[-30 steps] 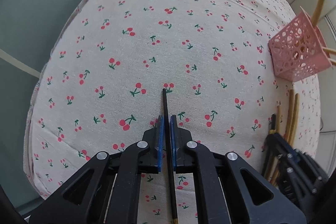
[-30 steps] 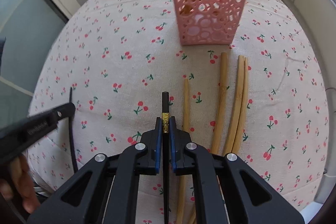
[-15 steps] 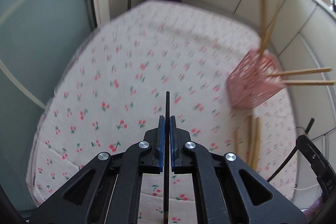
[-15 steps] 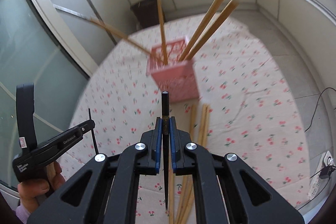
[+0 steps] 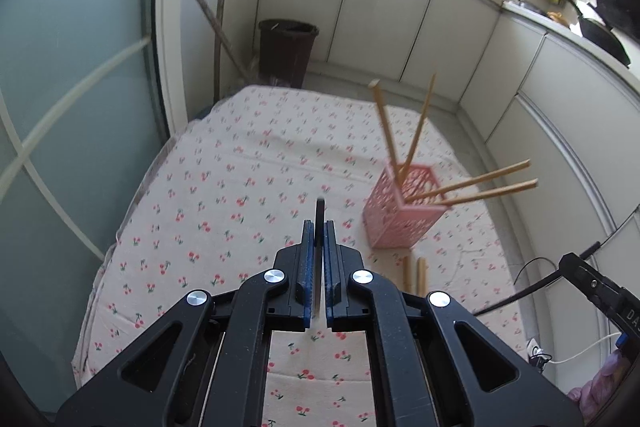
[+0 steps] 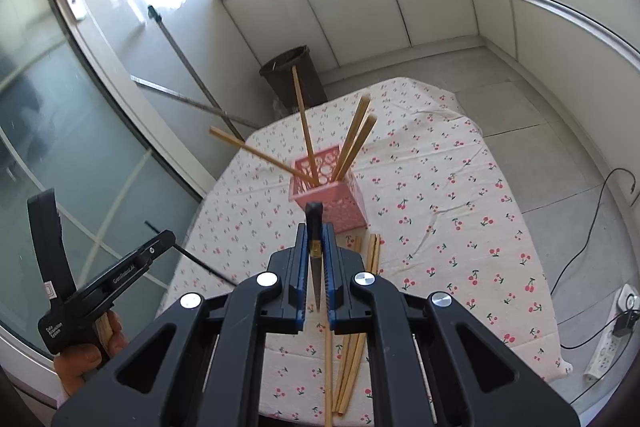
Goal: Organize utensils
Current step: 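Lift both black chopsticks and carry them over the pink holder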
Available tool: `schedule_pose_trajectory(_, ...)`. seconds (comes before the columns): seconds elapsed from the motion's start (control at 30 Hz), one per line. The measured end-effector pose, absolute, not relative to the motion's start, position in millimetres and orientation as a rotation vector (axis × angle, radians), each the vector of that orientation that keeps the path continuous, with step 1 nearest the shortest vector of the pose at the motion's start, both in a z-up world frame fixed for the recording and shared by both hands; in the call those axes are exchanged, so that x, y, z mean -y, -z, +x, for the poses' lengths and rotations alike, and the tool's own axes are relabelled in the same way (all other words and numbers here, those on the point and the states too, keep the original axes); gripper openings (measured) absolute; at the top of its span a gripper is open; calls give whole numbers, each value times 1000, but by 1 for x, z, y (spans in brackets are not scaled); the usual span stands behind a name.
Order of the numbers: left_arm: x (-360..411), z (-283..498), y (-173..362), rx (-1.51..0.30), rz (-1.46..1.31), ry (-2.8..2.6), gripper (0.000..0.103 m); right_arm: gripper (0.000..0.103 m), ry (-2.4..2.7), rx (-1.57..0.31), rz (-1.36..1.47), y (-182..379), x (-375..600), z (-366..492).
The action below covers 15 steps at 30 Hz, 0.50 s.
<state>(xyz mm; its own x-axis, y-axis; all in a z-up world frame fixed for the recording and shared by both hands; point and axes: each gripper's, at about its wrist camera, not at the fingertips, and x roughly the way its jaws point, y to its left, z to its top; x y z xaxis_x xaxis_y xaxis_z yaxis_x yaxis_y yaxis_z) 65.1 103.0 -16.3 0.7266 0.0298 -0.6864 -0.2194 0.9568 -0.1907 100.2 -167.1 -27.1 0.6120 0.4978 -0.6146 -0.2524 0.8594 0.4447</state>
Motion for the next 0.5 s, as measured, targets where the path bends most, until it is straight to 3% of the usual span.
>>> schedule_pose_trajectory(0.5,-61,96,-95,-565,-242,-8,4,7,-386,-762,492,12,220,110)
